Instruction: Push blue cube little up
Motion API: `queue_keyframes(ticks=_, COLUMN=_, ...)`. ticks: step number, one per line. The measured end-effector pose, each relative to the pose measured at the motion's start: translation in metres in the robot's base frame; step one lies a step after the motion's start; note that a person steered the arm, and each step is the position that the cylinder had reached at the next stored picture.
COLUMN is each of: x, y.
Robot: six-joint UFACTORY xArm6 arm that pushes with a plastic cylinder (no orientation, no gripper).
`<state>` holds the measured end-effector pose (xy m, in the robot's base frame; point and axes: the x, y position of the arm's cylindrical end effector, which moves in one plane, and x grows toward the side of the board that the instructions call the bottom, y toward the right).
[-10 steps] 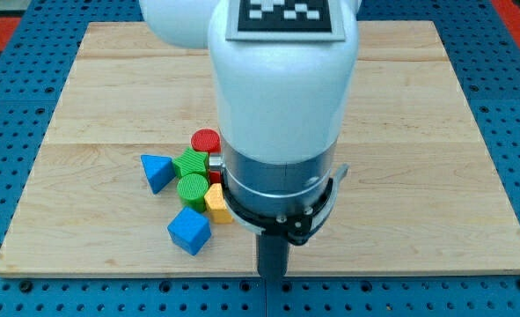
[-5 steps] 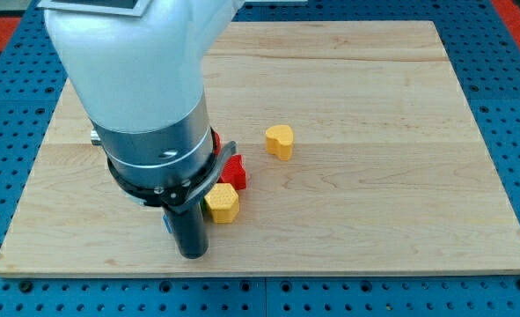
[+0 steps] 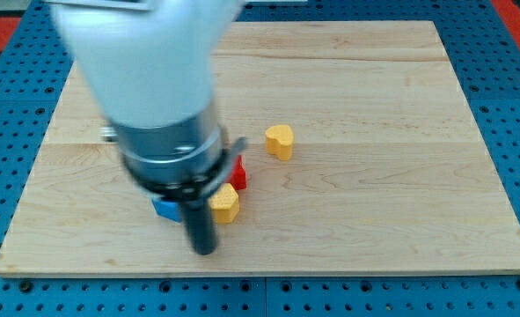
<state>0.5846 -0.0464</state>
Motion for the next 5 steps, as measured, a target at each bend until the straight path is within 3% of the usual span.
queue_keyframes(ticks=1, x=-0.017, y=0.064)
queue_keyframes(ticks=2, x=-0.029, y=0.080)
queue_keyframes(ticks=3, x=-0.030, y=0.042)
queue_keyframes(ticks=5, x=-0.040, y=0.023)
